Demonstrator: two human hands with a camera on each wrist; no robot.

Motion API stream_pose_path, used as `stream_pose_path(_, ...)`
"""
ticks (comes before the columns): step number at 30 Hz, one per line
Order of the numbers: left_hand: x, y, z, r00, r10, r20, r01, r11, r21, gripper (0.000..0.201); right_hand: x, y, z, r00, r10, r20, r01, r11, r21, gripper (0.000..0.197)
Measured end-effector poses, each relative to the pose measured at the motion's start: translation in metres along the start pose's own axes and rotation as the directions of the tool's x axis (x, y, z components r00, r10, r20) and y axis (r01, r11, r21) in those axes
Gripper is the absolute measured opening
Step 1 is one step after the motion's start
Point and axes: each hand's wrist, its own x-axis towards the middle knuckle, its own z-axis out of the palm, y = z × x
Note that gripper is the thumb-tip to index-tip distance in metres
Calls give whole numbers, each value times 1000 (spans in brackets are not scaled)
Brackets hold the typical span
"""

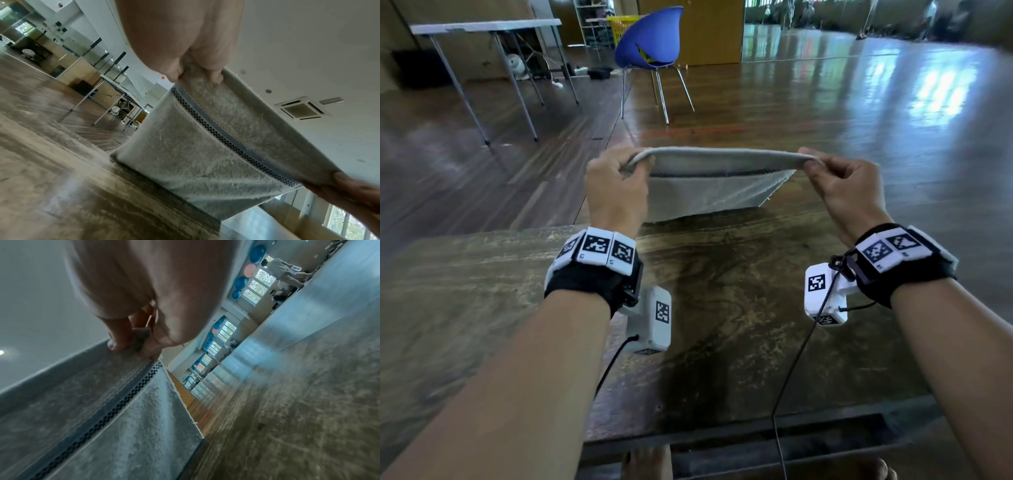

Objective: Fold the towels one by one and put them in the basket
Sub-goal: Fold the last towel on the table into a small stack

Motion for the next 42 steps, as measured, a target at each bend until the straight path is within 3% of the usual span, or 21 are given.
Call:
stream_pose_path(2, -5, 2, 2, 995, -1, 104, -1, 1000, 27, 15, -1, -2, -4, 996, -17, -91, 19, 1000, 13, 21)
stream_pose_path(4, -5, 4, 2, 991, -16, 135, 11, 999, 42, 15, -3, -5, -6, 993, -50, -105, 49, 999, -16, 22)
stream_pose_path(7, -4, 0, -6, 980, -102, 168, 78, 987, 139, 15, -8, -7, -12, 999, -32, 25, 37, 973, -228, 9)
stream_pose_path(11, -18, -13, -22, 903, -322, 284, 198, 900, 389, 18, -28, -13, -30, 956, 28, 292, 165, 774, -611, 7)
stream_pose_path(13, -27, -12, -31, 865, -368, 341, 188, 867, 461, 19, -44, -21, -39, 916, 48, 399, 248, 714, -655, 11)
stream_pose_path(15, -35, -4, -40, 829, -373, 417, 131, 854, 504, 20, -60, -33, -51, 906, 40, 421, 266, 719, -641, 13)
stream_pose_path(20, -46, 29, -76, 662, -362, 657, -45, 855, 517, 12, -94, -70, -79, 899, -6, 438, 269, 797, -541, 12)
stream_pose_path(25, -50, 70, -127, 592, -351, 726, -50, 883, 467, 18, -119, -119, -93, 874, 12, 486, 253, 842, -476, 16)
stream_pose_path(27, -56, 83, -144, 513, -400, 760, 25, 892, 452, 24, -125, -140, -98, 843, 93, 529, 232, 825, -516, 22)
stream_pose_path(31, -73, 112, -173, 355, -464, 811, 193, 886, 422, 27, -141, -179, -110, 757, 274, 593, 145, 815, -561, 16)
stream_pose_path(34, -83, 127, -190, 235, -453, 860, 318, 872, 372, 21, -152, -202, -120, 620, 430, 657, 1, 836, -548, 22)
stream_pose_path(36, -87, 132, -196, 158, -425, 891, 345, 869, 353, 18, -159, -209, -128, 544, 495, 677, -18, 814, -581, 24)
stream_pose_path(38, -87, 132, -196, 113, -407, 907, 354, 869, 346, 21, -164, -206, -133, 513, 535, 671, -38, 795, -605, 23)
stream_pose_path(40, -86, 126, -188, 122, -411, 903, 344, 871, 350, 22, -165, -194, -135, 575, 529, 625, -63, 790, -610, 24)
stream_pose_path(42, -84, 115, -172, 188, -431, 883, 301, 881, 366, 17, -164, -175, -134, 695, 488, 529, -83, 784, -615, 22)
